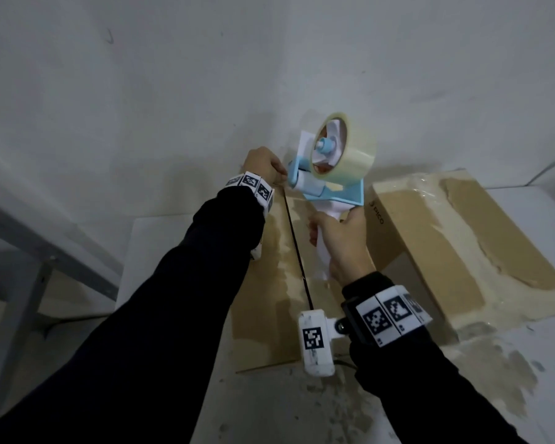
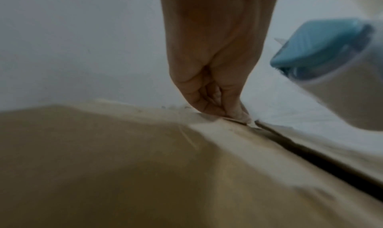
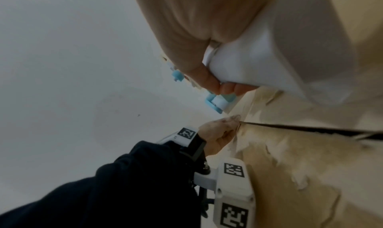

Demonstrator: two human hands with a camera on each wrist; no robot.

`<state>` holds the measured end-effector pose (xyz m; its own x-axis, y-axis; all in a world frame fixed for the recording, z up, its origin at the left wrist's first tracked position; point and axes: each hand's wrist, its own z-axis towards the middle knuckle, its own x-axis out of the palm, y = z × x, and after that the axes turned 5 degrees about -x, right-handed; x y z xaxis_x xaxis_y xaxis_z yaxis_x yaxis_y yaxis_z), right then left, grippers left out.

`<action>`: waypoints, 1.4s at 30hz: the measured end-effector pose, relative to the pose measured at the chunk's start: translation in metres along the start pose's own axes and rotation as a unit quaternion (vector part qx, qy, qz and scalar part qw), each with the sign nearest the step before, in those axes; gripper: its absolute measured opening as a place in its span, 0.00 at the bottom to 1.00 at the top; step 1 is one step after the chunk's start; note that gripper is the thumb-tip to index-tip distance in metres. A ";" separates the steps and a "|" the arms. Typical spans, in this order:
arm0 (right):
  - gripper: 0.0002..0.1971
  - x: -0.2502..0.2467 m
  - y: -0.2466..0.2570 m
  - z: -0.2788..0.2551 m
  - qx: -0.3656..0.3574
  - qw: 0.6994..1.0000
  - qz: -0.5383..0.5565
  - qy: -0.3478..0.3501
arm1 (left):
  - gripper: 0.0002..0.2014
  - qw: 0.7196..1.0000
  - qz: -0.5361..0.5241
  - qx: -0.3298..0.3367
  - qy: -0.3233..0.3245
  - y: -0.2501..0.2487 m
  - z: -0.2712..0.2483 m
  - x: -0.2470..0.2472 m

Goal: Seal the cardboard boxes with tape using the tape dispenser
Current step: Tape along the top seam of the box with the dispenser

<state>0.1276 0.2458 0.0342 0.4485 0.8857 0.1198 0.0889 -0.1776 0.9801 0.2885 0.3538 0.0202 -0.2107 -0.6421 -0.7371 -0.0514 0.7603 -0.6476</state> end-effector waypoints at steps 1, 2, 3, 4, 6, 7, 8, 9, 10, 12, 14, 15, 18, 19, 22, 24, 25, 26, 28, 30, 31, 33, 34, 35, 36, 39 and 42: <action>0.15 -0.002 0.000 0.001 0.000 1.000 -0.004 0.002 | 0.13 1.000 0.002 -0.005 0.012 0.000 0.001 -0.001; 0.15 -0.003 0.000 0.003 0.001 1.000 -0.006 0.005 | 0.13 1.000 0.004 -0.008 0.019 0.002 0.004 -0.002; 0.15 -0.004 -0.001 0.004 0.003 1.000 -0.008 0.006 | 0.13 1.000 0.007 -0.008 0.025 0.003 0.005 -0.003; 0.14 -0.004 -0.001 0.005 0.003 1.000 -0.007 0.005 | 0.14 0.999 0.009 -0.009 0.030 0.005 0.007 -0.003; 0.15 -0.005 -0.001 0.006 -0.004 1.000 -0.011 0.004 | 0.14 0.999 0.007 -0.008 0.042 0.010 0.012 -0.005; 0.15 -0.005 -0.001 0.007 -0.007 1.000 -0.016 0.004 | 0.15 0.999 0.007 -0.008 0.050 0.012 0.014 -0.005; 0.15 -0.005 -0.001 0.008 -0.010 1.000 -0.022 0.004 | 0.15 0.998 0.011 -0.010 0.056 0.013 0.016 -0.005; 0.14 -0.005 -0.001 0.009 -0.012 1.000 -0.028 0.005 | 0.15 0.998 0.016 -0.011 0.060 0.013 0.017 -0.006; 0.14 -0.005 -0.002 0.010 -0.014 0.999 -0.035 0.006 | 0.15 0.998 0.023 -0.011 0.063 0.013 0.017 -0.007; 0.14 -0.004 -0.004 0.011 -0.018 0.999 -0.047 0.009 | 0.17 0.998 0.028 -0.008 0.064 0.013 0.019 -0.006; 0.15 -0.003 -0.006 0.012 -0.021 0.998 -0.052 0.008 | 0.21 0.998 0.032 -0.007 0.053 0.016 0.021 -0.005; 0.16 -0.003 -0.006 0.012 -0.023 0.998 -0.053 0.006 | 0.21 0.998 0.042 -0.001 0.045 0.017 0.021 -0.004; 0.16 -0.003 -0.009 0.014 -0.029 0.998 -0.048 0.007 | 0.17 0.996 0.076 0.033 0.032 0.019 0.018 -0.004; 0.16 -0.003 -0.009 0.014 -0.029 0.999 -0.045 0.009 | 0.15 0.994 0.092 0.055 0.027 0.017 0.015 -0.005; 0.18 -0.003 -0.014 0.015 -0.035 0.998 -0.045 0.017 | 0.09 0.979 0.152 0.131 0.028 0.011 0.011 -0.006; 0.21 -0.004 -0.016 0.016 -0.045 0.997 -0.058 0.026 | 0.11 0.966 0.189 0.169 0.045 0.009 0.006 -0.006; 0.22 -0.004 -0.018 0.016 -0.049 0.996 -0.068 0.033 | 0.11 0.961 0.201 0.183 0.049 0.010 0.004 -0.007; 0.23 -0.004 -0.019 0.016 -0.053 0.995 -0.079 0.041 | 0.11 0.957 0.211 0.193 0.050 0.012 0.001 -0.008; 0.26 -0.004 -0.020 0.014 -0.056 0.992 -0.099 0.052 | 0.13 0.954 0.214 0.202 0.050 0.016 -0.005 -0.010; 0.29 -0.004 -0.018 0.012 -0.051 0.990 -0.117 0.061 | 0.16 0.952 0.214 0.204 0.082 0.023 -0.012 -0.011; 0.29 -0.004 -0.016 0.011 -0.050 0.989 -0.123 0.068 | 0.18 0.945 0.227 0.206 0.114 0.028 -0.017 -0.011; 0.27 -0.004 -0.015 0.011 -0.047 0.987 -0.136 0.078 | 0.25 0.916 0.306 0.202 0.163 0.041 -0.029 -0.007; 0.26 -0.004 -0.014 0.010 -0.047 0.986 -0.139 0.082 | 0.26 0.901 0.349 0.199 0.165 0.047 -0.036 -0.005; 0.27 -0.002 -0.014 0.008 -0.047 0.985 -0.140 0.083 | 0.26 0.894 0.369 0.198 0.158 0.053 -0.041 -0.003; 0.29 -0.001 -0.014 0.007 -0.048 0.985 -0.141 0.082 | 0.26 0.898 0.365 0.193 0.153 0.056 -0.046 -0.002; 0.28 0.001 -0.016 0.005 -0.041 0.985 -0.143 0.087 | 0.27 0.919 0.325 0.169 0.147 0.062 -0.051 0.004; 0.20 -0.003 -0.018 0.010 -0.048 0.979 -0.166 0.104 | 0.30 0.919 0.336 0.170 0.113 0.066 -0.053 0.015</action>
<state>0.1335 0.2421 0.0151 0.2169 0.9580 -0.1875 0.1095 0.1670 0.9799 0.2305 0.3997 -0.0234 -0.2829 0.0284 -0.9587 0.4653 0.8781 -0.1113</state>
